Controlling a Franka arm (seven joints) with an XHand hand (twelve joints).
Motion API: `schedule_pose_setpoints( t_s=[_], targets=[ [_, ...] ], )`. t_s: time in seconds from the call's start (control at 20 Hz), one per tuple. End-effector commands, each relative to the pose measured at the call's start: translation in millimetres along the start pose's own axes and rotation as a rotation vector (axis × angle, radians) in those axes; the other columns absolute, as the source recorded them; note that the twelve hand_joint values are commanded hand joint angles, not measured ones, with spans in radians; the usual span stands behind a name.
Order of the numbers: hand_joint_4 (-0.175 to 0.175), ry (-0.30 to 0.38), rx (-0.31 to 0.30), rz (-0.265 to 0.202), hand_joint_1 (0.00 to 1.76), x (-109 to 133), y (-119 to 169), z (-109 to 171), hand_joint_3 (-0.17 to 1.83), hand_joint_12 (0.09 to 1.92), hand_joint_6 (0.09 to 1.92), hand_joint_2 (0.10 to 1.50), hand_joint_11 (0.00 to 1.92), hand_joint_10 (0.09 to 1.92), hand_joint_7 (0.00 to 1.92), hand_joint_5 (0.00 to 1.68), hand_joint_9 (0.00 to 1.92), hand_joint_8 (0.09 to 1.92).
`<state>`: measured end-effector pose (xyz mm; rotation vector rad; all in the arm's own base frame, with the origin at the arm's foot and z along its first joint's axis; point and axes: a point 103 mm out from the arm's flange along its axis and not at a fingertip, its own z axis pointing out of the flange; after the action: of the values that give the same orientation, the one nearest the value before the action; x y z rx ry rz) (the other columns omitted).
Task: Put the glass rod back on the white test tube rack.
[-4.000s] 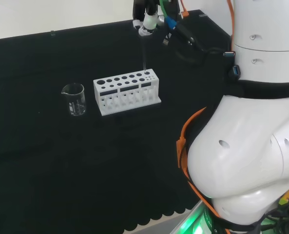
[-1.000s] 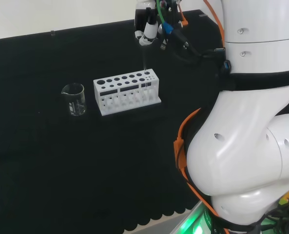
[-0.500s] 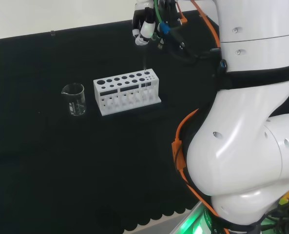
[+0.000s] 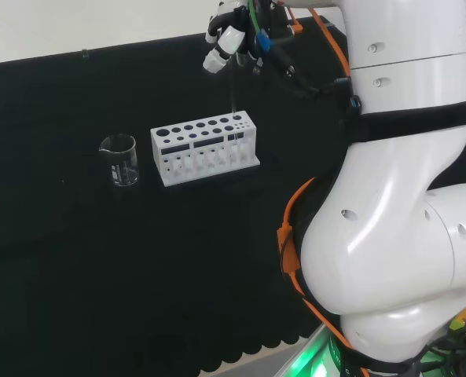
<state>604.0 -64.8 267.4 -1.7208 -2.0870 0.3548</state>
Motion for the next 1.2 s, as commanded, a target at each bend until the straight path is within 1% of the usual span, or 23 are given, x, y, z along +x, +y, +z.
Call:
schedule_pose_setpoints(
  t_s=[0.05,0.3,0.55,0.75,1.05,1.2],
  targets=[
    [-0.072,0.036,-0.017,0.019,0.69,-1,-12,-4,0.56,0.91,0.52,0.42,1.38,0.09,0.81,0.2,1.4,0.72],
    [-0.072,0.034,-0.03,0.028,0.68,-4,-25,-18,0.54,0.93,0.51,0.44,1.36,0.09,0.81,0.22,1.39,0.72],
    [-0.077,0.022,-0.044,0.042,0.67,-6,-44,-30,0.53,0.93,0.52,0.45,1.35,0.09,0.82,0.25,1.39,0.72],
    [-0.082,0.028,-0.058,0.061,0.67,-9,-62,-32,0.51,0.96,0.55,0.46,1.33,0.09,0.85,0.3,1.4,0.71],
    [-0.088,0.041,-0.08,0.072,0.7,-6,-86,-32,0.51,0.97,0.59,0.49,1.31,0.09,0.87,0.37,1.4,0.7],
    [-0.089,0.049,-0.092,0.076,0.78,-4,-94,-31,0.53,0.98,0.62,0.52,1.3,0.09,0.88,0.39,1.4,0.69]
  ],
)
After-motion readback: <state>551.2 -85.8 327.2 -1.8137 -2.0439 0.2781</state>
